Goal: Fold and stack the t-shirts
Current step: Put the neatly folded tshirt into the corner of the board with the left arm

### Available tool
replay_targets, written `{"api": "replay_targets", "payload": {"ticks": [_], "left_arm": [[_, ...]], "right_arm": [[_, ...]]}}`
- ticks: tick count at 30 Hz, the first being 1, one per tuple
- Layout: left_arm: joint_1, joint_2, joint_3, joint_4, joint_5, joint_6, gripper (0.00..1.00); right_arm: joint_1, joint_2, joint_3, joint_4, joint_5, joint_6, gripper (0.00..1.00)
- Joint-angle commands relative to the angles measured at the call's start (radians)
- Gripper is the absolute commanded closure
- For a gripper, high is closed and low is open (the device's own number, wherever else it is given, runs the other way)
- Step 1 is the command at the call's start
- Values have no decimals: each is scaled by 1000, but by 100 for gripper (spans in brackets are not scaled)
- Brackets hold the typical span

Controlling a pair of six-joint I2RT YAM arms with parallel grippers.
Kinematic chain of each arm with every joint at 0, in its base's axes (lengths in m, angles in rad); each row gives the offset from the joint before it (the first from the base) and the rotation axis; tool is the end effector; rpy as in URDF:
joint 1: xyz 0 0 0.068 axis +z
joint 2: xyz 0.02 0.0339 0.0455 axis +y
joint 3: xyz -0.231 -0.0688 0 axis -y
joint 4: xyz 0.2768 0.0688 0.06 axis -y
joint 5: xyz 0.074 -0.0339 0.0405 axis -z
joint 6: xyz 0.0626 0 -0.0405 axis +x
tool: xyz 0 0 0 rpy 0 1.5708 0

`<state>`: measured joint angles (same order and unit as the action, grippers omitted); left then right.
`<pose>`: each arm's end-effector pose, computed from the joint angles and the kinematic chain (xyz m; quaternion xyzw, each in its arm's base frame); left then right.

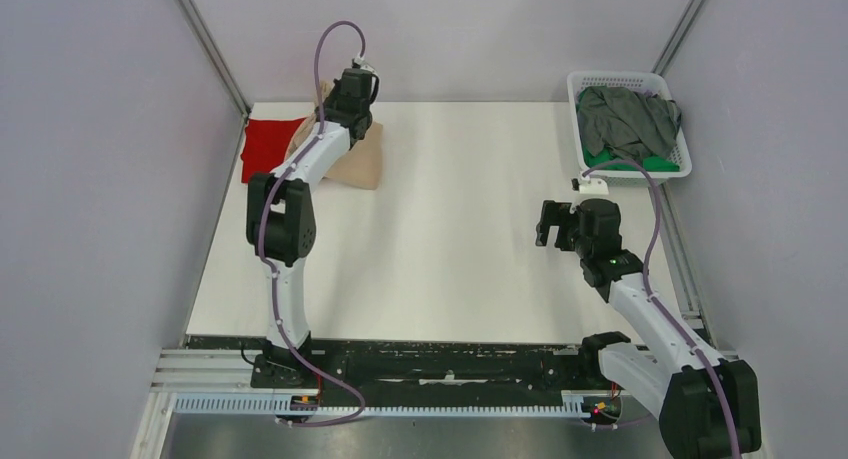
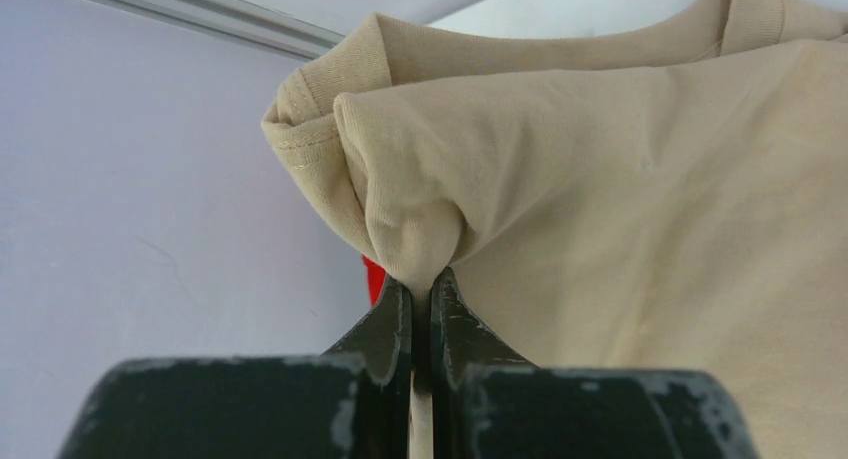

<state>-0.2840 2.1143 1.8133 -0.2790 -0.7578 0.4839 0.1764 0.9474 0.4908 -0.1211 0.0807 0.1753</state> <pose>0.5127 -0.1048 0.2210 0.1431 0.8237 0.3679 0.4070 0.2709 0.0432 0.1584 0.0187 0.8785 0.0484 0.4749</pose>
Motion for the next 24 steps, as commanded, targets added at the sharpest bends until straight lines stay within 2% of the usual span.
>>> {"api": "replay_targets", "payload": {"ticks": [1, 13, 24], "left_arm": [[29, -6, 99, 104, -39, 189, 98], [102, -25, 158, 131, 38, 206, 98], [134, 12, 239, 166, 13, 305, 98]], "right_arm": [[-3, 17, 12, 34, 40, -17, 2], [-4, 31, 22, 21, 59, -22, 2], [-3, 51, 30, 11, 60, -25, 2]]}}
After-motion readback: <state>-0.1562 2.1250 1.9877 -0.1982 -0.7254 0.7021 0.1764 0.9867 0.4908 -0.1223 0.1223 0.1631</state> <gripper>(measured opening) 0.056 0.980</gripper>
